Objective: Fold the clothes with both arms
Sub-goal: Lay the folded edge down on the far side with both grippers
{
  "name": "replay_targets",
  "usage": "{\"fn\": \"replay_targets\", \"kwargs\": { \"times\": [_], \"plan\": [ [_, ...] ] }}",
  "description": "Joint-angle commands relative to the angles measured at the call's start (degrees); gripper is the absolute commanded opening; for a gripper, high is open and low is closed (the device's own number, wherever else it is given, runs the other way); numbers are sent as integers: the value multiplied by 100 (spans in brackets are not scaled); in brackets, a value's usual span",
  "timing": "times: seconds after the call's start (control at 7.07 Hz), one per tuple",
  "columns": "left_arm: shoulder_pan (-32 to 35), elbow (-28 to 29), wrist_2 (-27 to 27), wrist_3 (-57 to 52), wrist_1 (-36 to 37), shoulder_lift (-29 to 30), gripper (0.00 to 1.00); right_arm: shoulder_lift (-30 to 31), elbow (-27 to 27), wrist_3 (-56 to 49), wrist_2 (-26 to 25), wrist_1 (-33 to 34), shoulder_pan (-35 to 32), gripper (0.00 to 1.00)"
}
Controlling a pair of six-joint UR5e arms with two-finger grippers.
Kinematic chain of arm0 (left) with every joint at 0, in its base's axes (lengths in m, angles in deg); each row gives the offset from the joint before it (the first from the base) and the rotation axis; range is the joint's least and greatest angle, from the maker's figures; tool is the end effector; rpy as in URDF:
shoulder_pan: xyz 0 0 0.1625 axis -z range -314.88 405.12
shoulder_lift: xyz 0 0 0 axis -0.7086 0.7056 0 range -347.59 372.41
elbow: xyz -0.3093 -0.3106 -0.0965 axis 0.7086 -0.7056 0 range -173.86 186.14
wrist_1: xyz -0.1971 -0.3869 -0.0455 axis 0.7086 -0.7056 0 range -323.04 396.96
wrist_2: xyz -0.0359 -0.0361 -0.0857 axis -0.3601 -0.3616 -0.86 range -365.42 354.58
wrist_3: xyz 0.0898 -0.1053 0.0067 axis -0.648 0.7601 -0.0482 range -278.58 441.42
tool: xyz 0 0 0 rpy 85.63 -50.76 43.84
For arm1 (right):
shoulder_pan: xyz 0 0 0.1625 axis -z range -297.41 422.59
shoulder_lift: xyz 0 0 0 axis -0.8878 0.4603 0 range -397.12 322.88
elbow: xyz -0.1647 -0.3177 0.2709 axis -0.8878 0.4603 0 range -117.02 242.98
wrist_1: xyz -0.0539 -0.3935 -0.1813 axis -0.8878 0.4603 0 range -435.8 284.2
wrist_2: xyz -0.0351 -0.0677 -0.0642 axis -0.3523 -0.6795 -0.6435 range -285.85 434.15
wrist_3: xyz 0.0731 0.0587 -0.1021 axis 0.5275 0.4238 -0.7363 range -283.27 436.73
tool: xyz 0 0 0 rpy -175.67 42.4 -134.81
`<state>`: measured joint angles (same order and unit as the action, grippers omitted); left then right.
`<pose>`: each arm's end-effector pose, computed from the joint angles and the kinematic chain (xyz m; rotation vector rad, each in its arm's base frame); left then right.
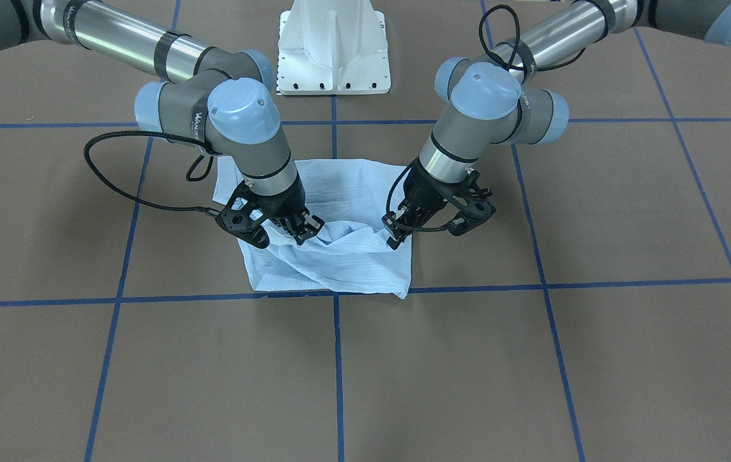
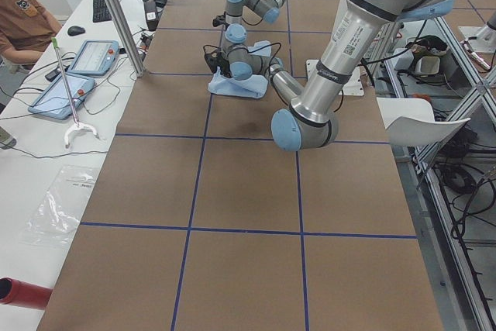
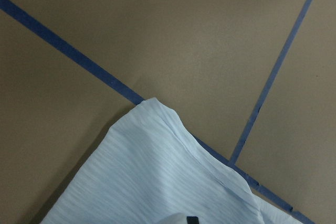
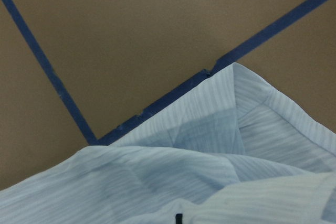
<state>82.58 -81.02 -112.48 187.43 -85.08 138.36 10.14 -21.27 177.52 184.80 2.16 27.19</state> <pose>0.5578 -0.5442 0.2641 -0.0512 1.1806 -0.6562 -0.6031 -0.5322 0.2518 -0.1524 -0.9124 0.5950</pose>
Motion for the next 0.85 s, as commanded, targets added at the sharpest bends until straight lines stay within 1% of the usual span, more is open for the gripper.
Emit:
{"fn": "replay_targets", "kwargs": {
  "times": [0.0, 0.14, 0.28, 0.42, 0.57, 0.71],
  "plan": [
    [24, 136, 0, -89, -47, 70, 0, -16, 5, -25, 0, -9, -37, 14],
    [24, 181, 0, -64, -48, 122, 0, -16, 5, -25, -26, -9, -46, 99],
    [24, 172, 9, -98, -56, 140, 79, -16, 5, -25, -26, -18, -98, 100],
    [68, 164, 9, -107, -57, 219, 96, -7, 23, -7, -17, -227, -168, 100],
    [294, 172, -9, -116, -39, 220, 99, -24, 49, 2, 35, -264, -256, 100],
    [549, 181, -61, -255, 5, 167, 99, -24, 41, 2, 44, -264, -283, 100]
  ]
}}
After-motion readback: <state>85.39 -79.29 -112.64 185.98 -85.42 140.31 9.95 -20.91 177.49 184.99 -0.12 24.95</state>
